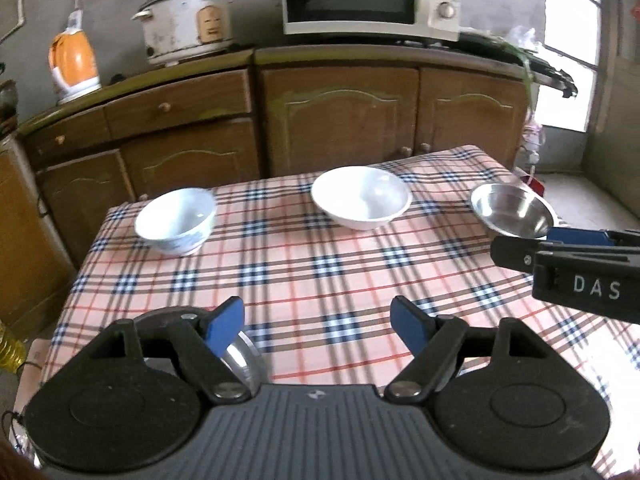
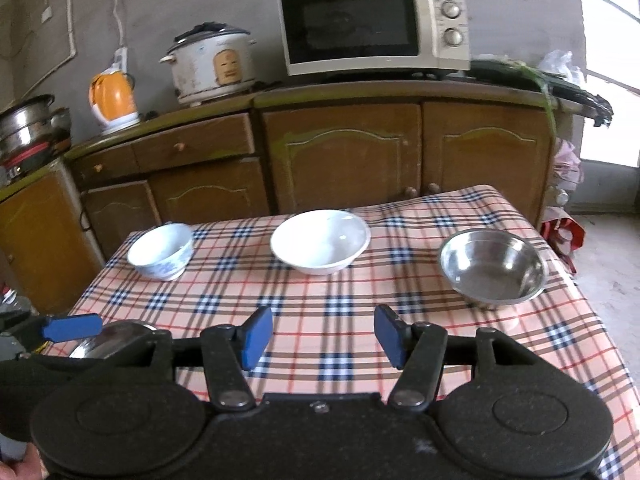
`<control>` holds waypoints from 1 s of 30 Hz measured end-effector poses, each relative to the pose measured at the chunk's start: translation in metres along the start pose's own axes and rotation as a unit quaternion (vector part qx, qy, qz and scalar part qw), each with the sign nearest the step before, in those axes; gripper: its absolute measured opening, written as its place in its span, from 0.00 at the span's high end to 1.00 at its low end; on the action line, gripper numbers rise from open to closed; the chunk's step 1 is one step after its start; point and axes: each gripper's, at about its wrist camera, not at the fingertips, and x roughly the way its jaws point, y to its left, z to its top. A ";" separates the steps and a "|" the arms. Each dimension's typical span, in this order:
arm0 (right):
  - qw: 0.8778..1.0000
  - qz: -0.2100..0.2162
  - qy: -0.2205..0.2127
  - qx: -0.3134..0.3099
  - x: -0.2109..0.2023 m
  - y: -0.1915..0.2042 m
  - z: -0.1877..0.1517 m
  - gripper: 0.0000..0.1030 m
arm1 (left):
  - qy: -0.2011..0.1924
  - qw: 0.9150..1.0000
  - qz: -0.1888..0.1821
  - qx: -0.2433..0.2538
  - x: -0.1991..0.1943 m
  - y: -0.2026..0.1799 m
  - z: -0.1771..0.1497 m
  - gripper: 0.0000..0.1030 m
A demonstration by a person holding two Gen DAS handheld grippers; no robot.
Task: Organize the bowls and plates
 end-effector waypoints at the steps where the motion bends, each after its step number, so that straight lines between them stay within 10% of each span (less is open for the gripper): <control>1: 1.000 -0.002 -0.001 0.002 -0.001 -0.004 0.000 0.33 | 0.000 1.000 -0.002 0.003 0.001 -0.005 0.001 0.21; 30: 0.996 -0.061 -0.040 0.054 -0.012 -0.112 0.020 0.28 | -0.005 0.998 -0.056 0.021 0.034 -0.089 0.035 0.18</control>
